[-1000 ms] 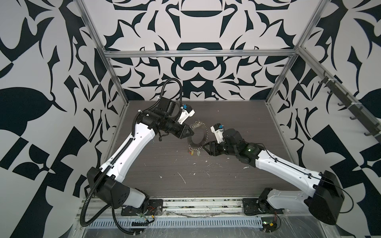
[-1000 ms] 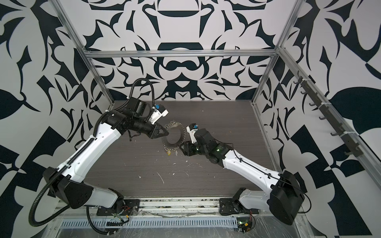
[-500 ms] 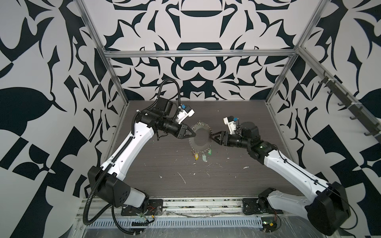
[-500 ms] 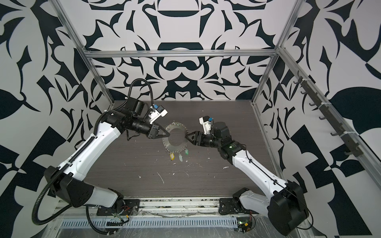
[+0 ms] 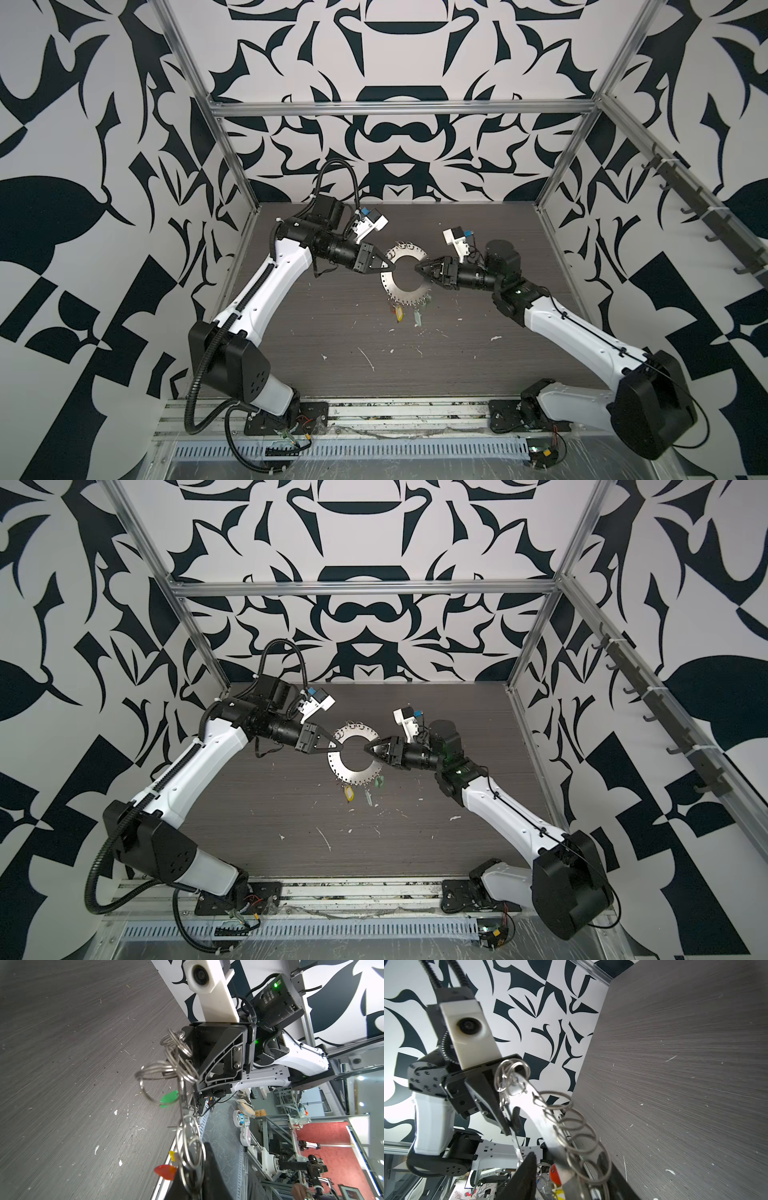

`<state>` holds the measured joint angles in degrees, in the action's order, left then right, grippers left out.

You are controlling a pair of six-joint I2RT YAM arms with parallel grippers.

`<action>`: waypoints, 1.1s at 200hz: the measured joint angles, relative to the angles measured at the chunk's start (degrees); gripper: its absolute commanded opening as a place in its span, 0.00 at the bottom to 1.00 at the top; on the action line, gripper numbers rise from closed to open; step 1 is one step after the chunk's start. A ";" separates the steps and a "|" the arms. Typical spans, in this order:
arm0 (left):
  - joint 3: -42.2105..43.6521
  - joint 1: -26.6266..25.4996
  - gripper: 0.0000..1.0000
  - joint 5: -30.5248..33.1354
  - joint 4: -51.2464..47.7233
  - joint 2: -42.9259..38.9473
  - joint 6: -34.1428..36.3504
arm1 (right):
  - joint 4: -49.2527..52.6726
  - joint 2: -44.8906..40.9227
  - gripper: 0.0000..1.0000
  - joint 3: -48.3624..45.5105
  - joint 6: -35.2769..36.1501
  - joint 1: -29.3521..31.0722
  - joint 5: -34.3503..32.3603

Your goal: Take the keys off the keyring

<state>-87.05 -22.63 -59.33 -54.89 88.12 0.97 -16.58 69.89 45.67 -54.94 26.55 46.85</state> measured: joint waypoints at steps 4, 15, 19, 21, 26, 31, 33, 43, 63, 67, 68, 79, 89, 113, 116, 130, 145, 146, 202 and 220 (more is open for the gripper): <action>0.00 0.09 0.00 -0.46 0.07 0.15 -0.07 | -0.04 -0.11 0.44 0.00 -0.26 0.00 0.11; 0.00 0.31 0.00 -1.70 0.33 0.50 -0.28 | -0.09 -0.46 0.41 0.00 -0.59 0.00 0.35; 0.00 0.46 0.00 -2.16 0.42 0.57 -0.37 | -0.11 -0.55 0.38 0.00 -0.83 0.00 0.42; 0.00 0.52 0.00 -2.43 0.48 0.59 -0.48 | -0.17 -0.63 0.37 0.00 -0.79 0.00 0.46; 0.00 0.57 0.00 -2.95 0.57 0.68 -0.59 | -0.26 -0.83 0.35 -0.04 -1.18 -0.07 0.50; 0.00 0.68 0.00 -3.52 0.68 0.74 -0.66 | -0.48 -0.98 0.32 -0.13 -1.29 -0.13 0.52; 0.00 0.72 0.00 -3.76 0.72 0.76 -0.70 | -0.52 -1.05 0.31 -0.15 -1.33 -0.17 0.52; 0.00 0.90 0.00 -4.59 0.74 0.83 -0.79 | -0.85 -1.36 0.27 -0.35 -1.66 -0.22 0.57; 0.00 1.14 0.00 -5.97 0.66 1.22 -1.31 | -1.88 -1.51 0.13 -0.50 -1.88 -0.22 1.53; 0.00 1.25 0.00 -6.32 0.57 1.40 -1.60 | -2.36 -1.64 0.11 -0.52 -1.66 -0.24 1.95; 0.00 1.29 0.00 -6.38 0.57 1.42 -1.62 | -2.47 -1.64 0.10 -0.55 -1.66 -0.24 2.01; 0.02 1.79 0.00 -7.61 0.55 2.01 -1.64 | -3.61 -2.03 0.01 -0.52 -2.19 -0.22 2.34; 0.02 1.88 0.00 -8.57 0.79 2.29 -1.51 | -3.85 -2.23 0.00 -0.52 -2.58 -0.22 2.40; 0.02 1.92 0.00 -9.16 0.79 2.62 -1.27 | -3.85 -2.23 0.00 -0.52 -3.17 -0.31 2.58; 0.02 1.95 0.00 -9.14 0.79 2.69 -1.20 | -3.82 -2.23 0.00 -0.52 -3.23 -0.33 2.62; 0.02 1.95 0.00 -9.11 0.76 2.99 -1.03 | -3.78 -2.21 0.00 -0.52 -3.54 -0.33 2.62; 0.02 1.99 0.16 -8.92 0.72 3.26 -0.83 | -3.52 -2.21 0.00 -0.52 -3.76 -0.35 2.56; 0.02 1.99 0.18 -8.90 0.72 3.28 -0.81 | -3.52 -2.21 0.00 -0.52 -3.76 -0.35 2.54; -0.39 1.62 0.79 3.45 0.79 2.91 1.77 | 1.20 -2.21 0.00 2.10 -4.22 -0.15 0.39; -1.20 1.62 0.81 9.22 1.18 1.49 1.99 | 3.10 -2.23 0.00 2.80 -3.80 -0.15 -1.18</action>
<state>-88.25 -21.02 -50.11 -53.71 89.60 2.96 -13.47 67.66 48.47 -58.74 26.39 45.67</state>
